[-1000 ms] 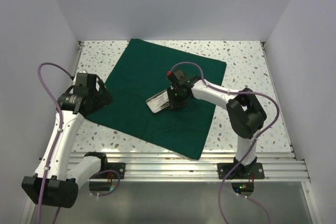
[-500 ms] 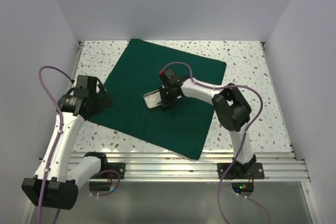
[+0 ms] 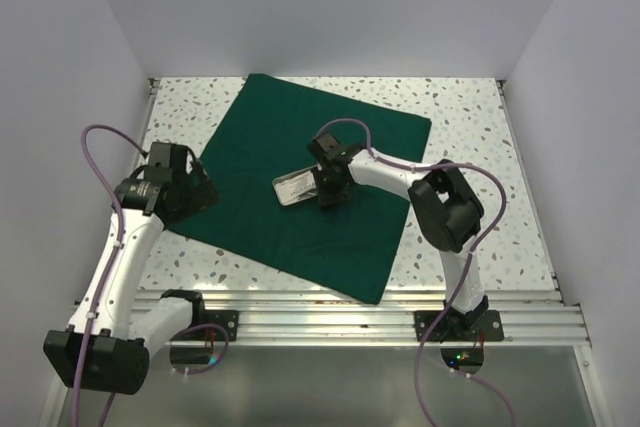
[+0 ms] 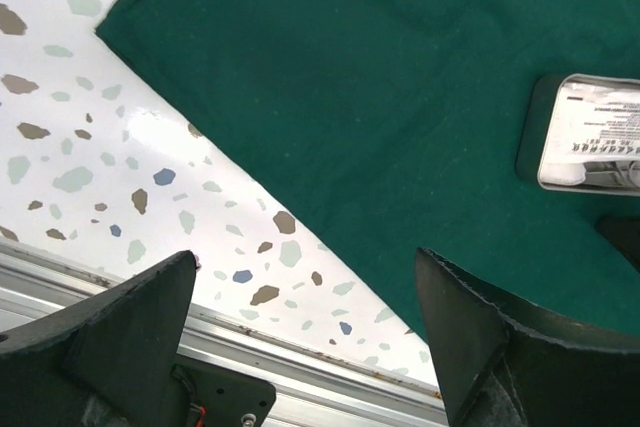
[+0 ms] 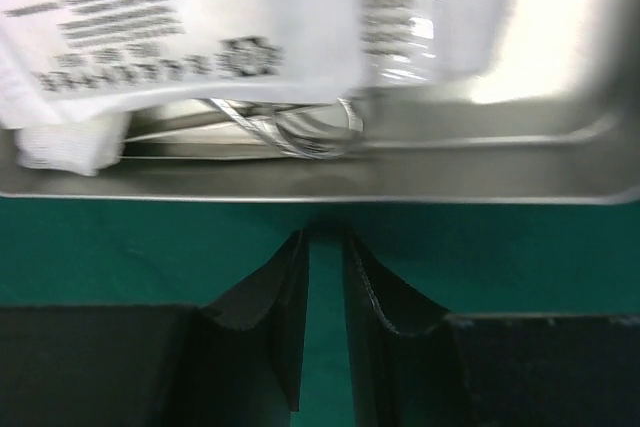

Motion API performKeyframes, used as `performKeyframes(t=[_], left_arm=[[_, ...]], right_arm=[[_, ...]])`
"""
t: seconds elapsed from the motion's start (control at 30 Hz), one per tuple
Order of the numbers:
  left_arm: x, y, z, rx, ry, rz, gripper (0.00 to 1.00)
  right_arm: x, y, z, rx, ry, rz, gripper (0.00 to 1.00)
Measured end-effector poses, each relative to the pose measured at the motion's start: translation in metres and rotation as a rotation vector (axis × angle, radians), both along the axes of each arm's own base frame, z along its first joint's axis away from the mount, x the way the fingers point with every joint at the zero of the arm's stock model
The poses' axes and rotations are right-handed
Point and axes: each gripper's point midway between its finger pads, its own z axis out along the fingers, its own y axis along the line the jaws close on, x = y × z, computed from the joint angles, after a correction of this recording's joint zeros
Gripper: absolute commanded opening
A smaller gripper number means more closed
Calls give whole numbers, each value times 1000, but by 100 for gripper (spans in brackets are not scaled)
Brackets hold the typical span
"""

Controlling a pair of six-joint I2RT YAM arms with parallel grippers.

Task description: Prepare the surgical pack

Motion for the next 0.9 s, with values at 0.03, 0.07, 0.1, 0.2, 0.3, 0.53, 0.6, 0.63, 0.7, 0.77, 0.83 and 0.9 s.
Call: performKeyframes(t=[0.03, 0.07, 0.1, 0.2, 0.3, 0.53, 0.6, 0.63, 0.7, 0.77, 0.83, 0.9], left_arm=[[1, -1, -5, -5, 13, -6, 85], [2, -3, -12, -10, 35, -11, 78], [3, -5, -19, -15, 60, -19, 75], [6, -10, -49, -27, 151, -42, 75], [11, -11, -76, -22, 240, -53, 85], [20, -9, -132, 28, 437, -85, 91], [23, -7, -142, 47, 475, -95, 92], [26, -6, -147, 55, 488, -103, 92], [31, -4, -152, 67, 508, -120, 92], [38, -2, -152, 75, 512, -135, 94], [46, -1, -152, 83, 516, -157, 95], [50, 2, -152, 82, 521, -168, 95]], right_arm=[[0, -8, 0, -17, 2, -13, 25], [1, -15, 1, -29, 4, -25, 25], [2, -23, 2, -40, 8, -40, 26], [14, -51, 5, -73, 10, -94, 40], [27, -85, 10, -108, 1, -147, 58], [38, -123, 16, -169, -20, -173, 70], [35, -122, 13, -174, -12, -166, 71], [33, -123, 10, -176, -8, -163, 72], [28, -124, 5, -185, 6, -160, 73], [20, -127, -3, -198, 27, -157, 74], [17, -128, -5, -199, 28, -161, 75], [16, -127, -5, -192, 22, -163, 76]])
